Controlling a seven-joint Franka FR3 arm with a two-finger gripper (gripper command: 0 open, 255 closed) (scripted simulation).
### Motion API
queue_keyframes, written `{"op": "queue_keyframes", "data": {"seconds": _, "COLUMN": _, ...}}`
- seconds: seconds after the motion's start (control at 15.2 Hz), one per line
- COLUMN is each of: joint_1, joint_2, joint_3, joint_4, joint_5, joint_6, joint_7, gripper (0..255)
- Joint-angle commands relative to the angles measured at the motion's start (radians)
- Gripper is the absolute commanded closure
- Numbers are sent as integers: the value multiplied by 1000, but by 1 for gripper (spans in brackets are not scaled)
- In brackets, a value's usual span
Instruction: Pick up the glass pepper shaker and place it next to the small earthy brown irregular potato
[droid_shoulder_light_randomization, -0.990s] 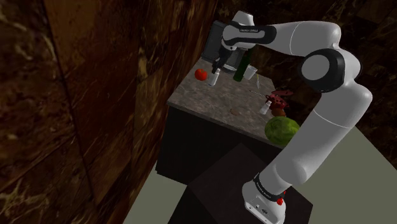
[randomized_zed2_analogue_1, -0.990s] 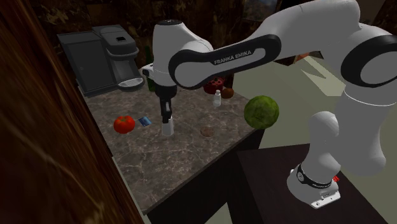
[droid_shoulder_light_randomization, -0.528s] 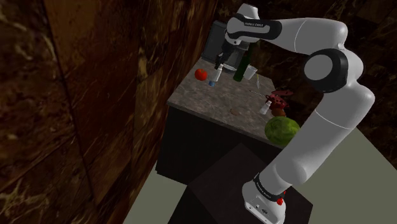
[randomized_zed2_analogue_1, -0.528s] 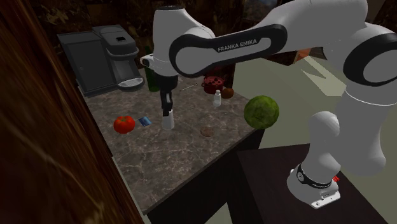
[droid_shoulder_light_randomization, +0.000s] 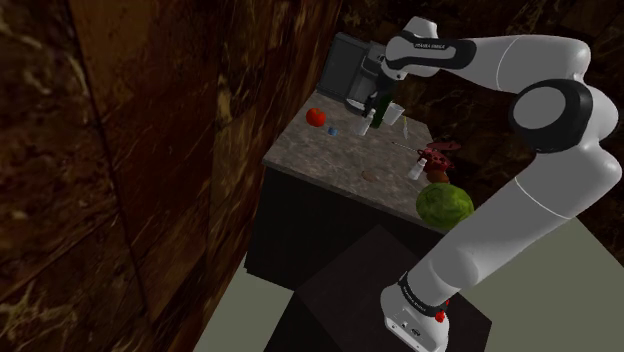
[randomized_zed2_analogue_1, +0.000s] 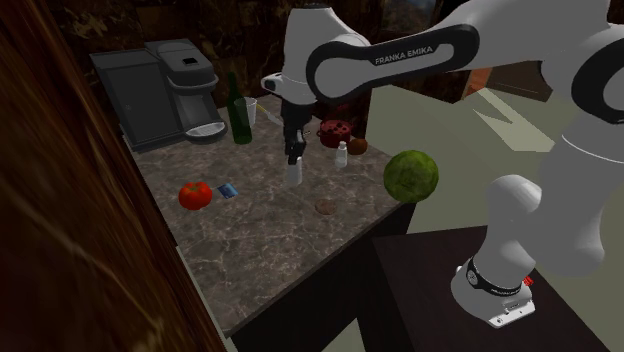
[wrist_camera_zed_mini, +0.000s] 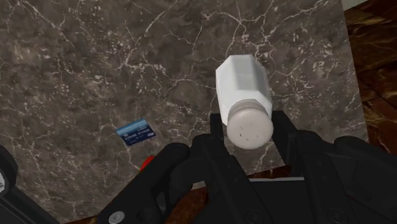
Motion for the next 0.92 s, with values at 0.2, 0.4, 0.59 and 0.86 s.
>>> {"op": "queue_keyframes", "data": {"seconds": 0.2, "joint_1": -45, "joint_2": -89, "joint_3": -48, "joint_4": -88, "joint_5": -24, "joint_6": 5, "joint_7": -85, "gripper": 255}}
{"op": "queue_keyframes", "data": {"seconds": 0.4, "joint_1": -74, "joint_2": -135, "joint_3": -81, "joint_4": -128, "joint_5": -39, "joint_6": 3, "joint_7": -140, "gripper": 255}}
{"op": "queue_keyframes", "data": {"seconds": 0.59, "joint_1": -103, "joint_2": -173, "joint_3": -118, "joint_4": -157, "joint_5": -54, "joint_6": -1, "joint_7": -199, "gripper": 255}}
{"op": "queue_keyframes", "data": {"seconds": 0.86, "joint_1": -141, "joint_2": -211, "joint_3": -172, "joint_4": -181, "joint_5": -71, "joint_6": -11, "joint_7": -283, "gripper": 255}}
